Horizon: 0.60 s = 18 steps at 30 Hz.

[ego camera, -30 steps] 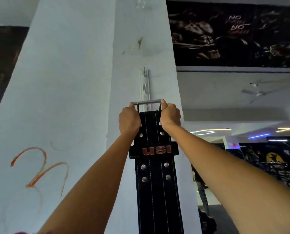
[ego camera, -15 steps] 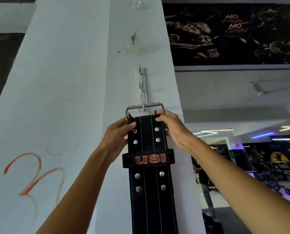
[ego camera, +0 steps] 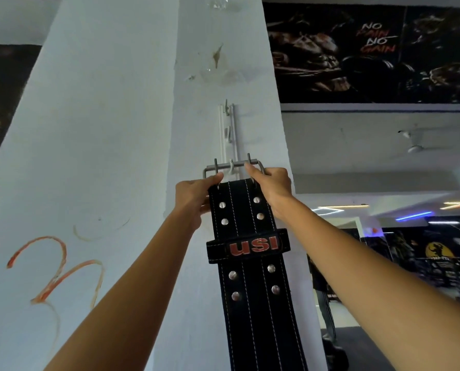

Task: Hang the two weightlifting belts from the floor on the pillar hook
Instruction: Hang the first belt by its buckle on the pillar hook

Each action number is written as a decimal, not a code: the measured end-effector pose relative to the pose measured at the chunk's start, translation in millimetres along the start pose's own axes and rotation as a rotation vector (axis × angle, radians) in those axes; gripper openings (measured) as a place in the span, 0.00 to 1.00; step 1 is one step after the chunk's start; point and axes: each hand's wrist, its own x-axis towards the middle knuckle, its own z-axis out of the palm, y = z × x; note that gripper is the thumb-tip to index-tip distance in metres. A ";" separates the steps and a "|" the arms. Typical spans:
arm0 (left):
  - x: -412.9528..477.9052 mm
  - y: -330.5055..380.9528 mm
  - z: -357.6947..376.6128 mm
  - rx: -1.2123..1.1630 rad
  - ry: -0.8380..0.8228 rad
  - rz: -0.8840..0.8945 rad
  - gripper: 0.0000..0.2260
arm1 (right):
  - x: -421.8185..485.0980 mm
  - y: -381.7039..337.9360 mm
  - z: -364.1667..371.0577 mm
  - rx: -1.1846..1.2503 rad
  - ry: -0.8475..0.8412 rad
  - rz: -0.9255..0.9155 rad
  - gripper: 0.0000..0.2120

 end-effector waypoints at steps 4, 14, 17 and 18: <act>-16.4 -15.5 3.6 0.063 -0.038 0.141 0.19 | -25.6 9.6 -6.8 0.052 -0.202 0.045 0.17; -136.0 -116.6 2.1 0.090 0.002 0.352 0.19 | -170.7 95.1 -31.9 0.184 -0.072 -0.009 0.15; -177.2 -154.8 -4.6 0.177 -0.005 0.324 0.17 | -233.8 138.7 -36.7 0.090 -0.051 0.074 0.13; -191.3 -168.0 -8.9 0.187 -0.011 0.296 0.16 | -254.9 149.0 -40.6 0.052 -0.027 0.100 0.13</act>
